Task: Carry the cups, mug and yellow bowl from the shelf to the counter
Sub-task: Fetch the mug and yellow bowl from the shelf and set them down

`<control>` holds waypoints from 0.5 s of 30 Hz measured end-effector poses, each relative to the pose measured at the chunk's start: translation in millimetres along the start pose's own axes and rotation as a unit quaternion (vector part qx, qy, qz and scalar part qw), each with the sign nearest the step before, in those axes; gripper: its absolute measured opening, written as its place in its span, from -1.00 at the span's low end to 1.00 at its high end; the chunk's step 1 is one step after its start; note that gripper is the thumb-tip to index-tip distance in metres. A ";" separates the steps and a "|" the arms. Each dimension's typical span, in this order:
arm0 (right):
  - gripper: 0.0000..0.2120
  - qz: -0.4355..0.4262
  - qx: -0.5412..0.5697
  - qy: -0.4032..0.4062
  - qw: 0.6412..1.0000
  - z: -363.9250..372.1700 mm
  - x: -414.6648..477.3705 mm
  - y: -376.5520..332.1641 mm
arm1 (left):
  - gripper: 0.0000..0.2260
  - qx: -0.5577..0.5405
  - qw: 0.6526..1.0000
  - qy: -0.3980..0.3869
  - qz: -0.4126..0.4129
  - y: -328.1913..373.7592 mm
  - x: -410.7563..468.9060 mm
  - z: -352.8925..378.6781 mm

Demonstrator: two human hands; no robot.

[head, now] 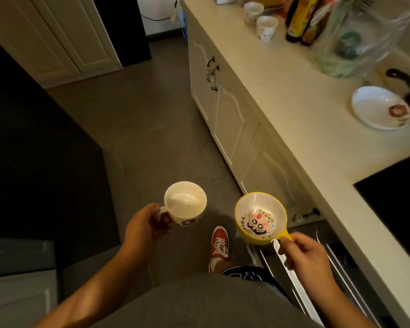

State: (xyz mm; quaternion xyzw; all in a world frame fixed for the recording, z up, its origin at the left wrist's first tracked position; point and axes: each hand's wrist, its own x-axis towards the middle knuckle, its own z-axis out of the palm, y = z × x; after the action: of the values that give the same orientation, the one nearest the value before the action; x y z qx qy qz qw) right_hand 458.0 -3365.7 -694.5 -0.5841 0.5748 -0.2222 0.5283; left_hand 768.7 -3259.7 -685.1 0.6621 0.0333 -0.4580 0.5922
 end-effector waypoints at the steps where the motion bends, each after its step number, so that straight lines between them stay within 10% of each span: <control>1: -0.74 0.004 -0.005 -0.004 1.000 1.0 18.4 -6.9 | -0.81 -0.006 1.000 0.003 -0.002 8.1 10.4 8.4; 15: -0.73 -0.050 -0.040 -0.133 0.989 105.7 245.0 -165.9 | -0.65 -0.043 0.997 0.061 0.029 112.0 115.3 11.5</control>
State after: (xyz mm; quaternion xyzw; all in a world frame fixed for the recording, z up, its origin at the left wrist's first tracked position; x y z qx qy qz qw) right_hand 681.0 -3585.8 -671.1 -0.6571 0.4778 -0.1453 0.5646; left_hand 894.6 -3359.7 -673.8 0.6636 0.0699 -0.3975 0.6299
